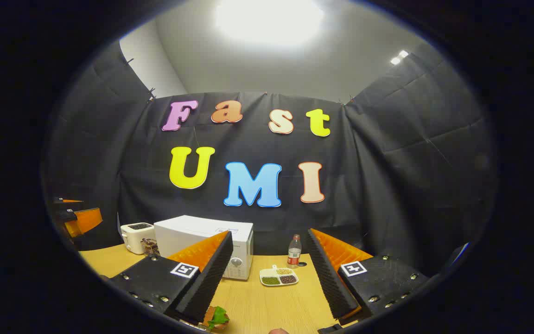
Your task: Open the microwave oven with the left hand, put the food in, and close the microwave oven.
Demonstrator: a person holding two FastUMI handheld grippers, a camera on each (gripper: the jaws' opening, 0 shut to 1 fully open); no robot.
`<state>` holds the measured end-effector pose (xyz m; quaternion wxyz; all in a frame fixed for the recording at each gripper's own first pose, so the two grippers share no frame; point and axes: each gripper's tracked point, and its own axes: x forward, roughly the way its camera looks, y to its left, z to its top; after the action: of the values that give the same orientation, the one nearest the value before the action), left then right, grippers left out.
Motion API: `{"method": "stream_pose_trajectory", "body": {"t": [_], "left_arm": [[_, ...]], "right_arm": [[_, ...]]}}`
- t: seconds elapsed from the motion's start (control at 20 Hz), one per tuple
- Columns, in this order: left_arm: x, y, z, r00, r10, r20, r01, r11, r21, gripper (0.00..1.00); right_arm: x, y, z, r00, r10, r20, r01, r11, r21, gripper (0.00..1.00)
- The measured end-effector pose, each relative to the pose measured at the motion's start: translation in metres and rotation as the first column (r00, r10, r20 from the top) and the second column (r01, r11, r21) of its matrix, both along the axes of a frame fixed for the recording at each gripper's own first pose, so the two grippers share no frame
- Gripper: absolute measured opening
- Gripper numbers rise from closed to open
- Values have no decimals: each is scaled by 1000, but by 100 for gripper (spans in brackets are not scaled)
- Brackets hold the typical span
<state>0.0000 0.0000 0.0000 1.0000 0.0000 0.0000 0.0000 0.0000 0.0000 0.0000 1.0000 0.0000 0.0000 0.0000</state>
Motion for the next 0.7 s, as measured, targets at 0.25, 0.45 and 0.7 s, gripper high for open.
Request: {"method": "stream_pose_trajectory", "body": {"t": [0.25, 0.45, 0.7], "left_arm": [[-2, -14, 8, 1000, 0, 18, 0, 1000, 12, 94], [-5, -20, 10, 1000, 10, 22, -10, 1000, 15, 97], [-6, -34, 11, 1000, 9, 22, -9, 1000, 23, 97]], "right_arm": [[3, -5, 0, 1000, 16, 6, -16, 1000, -10, 96], [5, -10, -1, 1000, 28, 10, -28, 1000, -9, 95], [6, -18, -4, 1000, 28, 9, -28, 1000, 12, 95]]}}
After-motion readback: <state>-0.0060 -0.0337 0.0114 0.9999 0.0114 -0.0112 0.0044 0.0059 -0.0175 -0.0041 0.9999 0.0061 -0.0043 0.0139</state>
